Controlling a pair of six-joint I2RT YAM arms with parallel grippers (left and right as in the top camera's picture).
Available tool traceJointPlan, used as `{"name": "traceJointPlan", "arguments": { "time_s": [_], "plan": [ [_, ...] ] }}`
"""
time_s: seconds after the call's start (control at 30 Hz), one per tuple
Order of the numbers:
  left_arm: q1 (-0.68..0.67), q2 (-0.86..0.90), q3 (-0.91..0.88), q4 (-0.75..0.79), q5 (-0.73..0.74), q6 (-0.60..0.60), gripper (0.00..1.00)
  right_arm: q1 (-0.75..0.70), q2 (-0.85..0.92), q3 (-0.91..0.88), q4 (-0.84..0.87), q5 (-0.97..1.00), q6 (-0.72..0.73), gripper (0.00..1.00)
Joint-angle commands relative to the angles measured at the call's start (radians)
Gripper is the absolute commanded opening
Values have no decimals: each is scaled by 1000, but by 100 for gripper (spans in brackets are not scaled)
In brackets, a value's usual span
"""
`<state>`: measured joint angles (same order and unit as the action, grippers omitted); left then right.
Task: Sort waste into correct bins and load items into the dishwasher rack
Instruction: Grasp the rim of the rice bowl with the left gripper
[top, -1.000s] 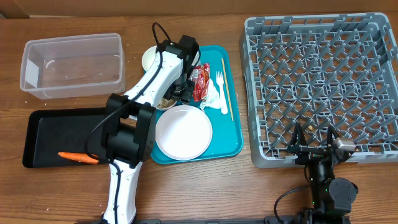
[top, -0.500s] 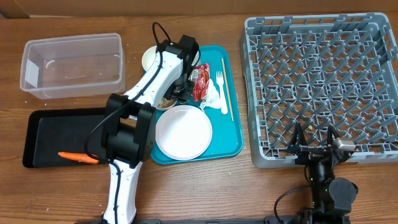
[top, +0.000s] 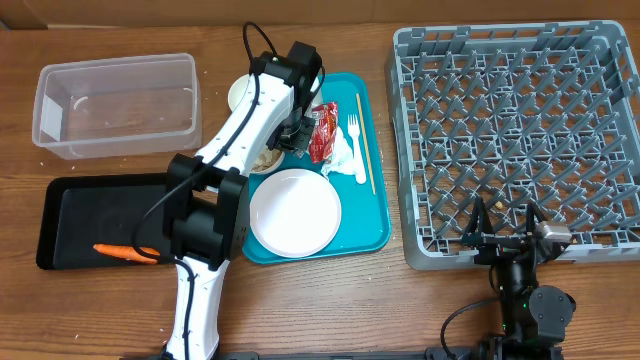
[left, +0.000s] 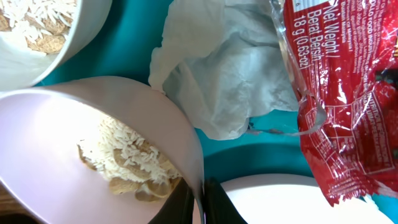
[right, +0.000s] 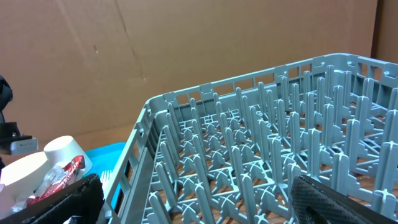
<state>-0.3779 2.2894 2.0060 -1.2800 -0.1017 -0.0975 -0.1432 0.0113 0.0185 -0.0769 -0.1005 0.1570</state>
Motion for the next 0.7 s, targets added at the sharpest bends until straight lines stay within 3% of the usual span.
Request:
{"name": "traceJointPlan", "arguments": {
  "time_s": [0.0, 0.27, 0.67],
  "plan": [
    [7, -1, 42, -5, -13, 5, 13, -3, -6, -10, 4, -6, 3, 100],
    [7, -1, 35, 2, 17, 4, 31, -3, -6, -11, 4, -6, 3, 100],
    [7, 0, -24, 28, 51, 5, 33, -3, -6, -10, 4, -6, 3, 100]
  ]
}}
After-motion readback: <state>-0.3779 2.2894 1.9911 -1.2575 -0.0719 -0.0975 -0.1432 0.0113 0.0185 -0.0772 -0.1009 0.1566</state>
